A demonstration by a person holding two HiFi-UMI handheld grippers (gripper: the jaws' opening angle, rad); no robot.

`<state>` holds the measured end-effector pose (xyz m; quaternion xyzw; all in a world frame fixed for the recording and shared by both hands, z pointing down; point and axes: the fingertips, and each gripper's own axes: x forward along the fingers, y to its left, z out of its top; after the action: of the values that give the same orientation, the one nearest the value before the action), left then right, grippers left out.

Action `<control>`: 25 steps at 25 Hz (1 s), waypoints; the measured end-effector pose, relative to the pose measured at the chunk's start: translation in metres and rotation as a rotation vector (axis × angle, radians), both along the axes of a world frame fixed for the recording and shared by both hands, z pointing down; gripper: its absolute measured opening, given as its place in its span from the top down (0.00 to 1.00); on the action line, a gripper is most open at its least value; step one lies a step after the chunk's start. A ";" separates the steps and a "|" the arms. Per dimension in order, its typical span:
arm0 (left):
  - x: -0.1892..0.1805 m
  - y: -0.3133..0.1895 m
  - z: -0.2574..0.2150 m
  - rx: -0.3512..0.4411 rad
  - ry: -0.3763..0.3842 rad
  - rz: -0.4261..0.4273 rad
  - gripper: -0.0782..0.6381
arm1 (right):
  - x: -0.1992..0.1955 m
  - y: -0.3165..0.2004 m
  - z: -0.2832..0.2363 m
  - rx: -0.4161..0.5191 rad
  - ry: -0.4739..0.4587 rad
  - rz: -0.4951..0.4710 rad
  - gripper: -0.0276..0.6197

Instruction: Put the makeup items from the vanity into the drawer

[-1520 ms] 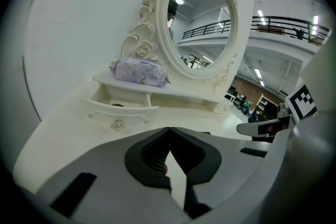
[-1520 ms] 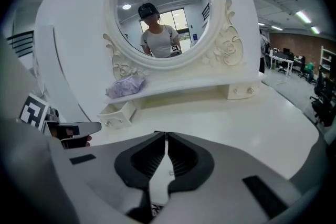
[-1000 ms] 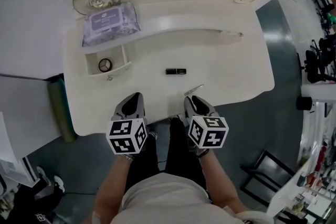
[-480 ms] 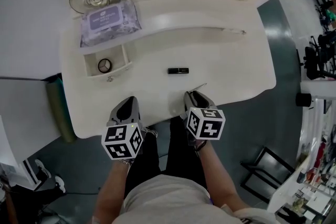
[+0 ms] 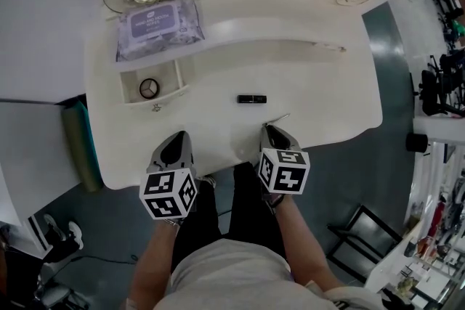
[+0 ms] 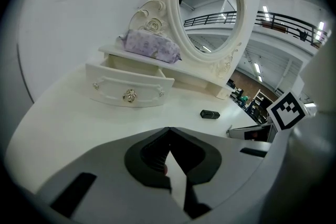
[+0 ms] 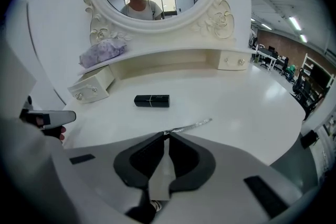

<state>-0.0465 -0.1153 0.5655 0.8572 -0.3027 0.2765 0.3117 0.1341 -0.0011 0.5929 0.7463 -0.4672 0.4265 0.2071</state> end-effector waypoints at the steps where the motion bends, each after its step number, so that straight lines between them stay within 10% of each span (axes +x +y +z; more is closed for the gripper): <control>1: 0.000 -0.001 0.000 0.000 0.001 -0.003 0.88 | -0.001 0.001 0.000 -0.003 0.001 -0.003 0.90; 25: -0.007 -0.011 -0.035 0.070 0.068 -0.091 0.88 | -0.017 -0.037 -0.069 0.170 0.031 -0.134 0.93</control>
<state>-0.0536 -0.1262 0.5302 0.8619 -0.3402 0.2220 0.3036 0.1173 -0.0376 0.5240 0.7347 -0.5474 0.3588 0.1782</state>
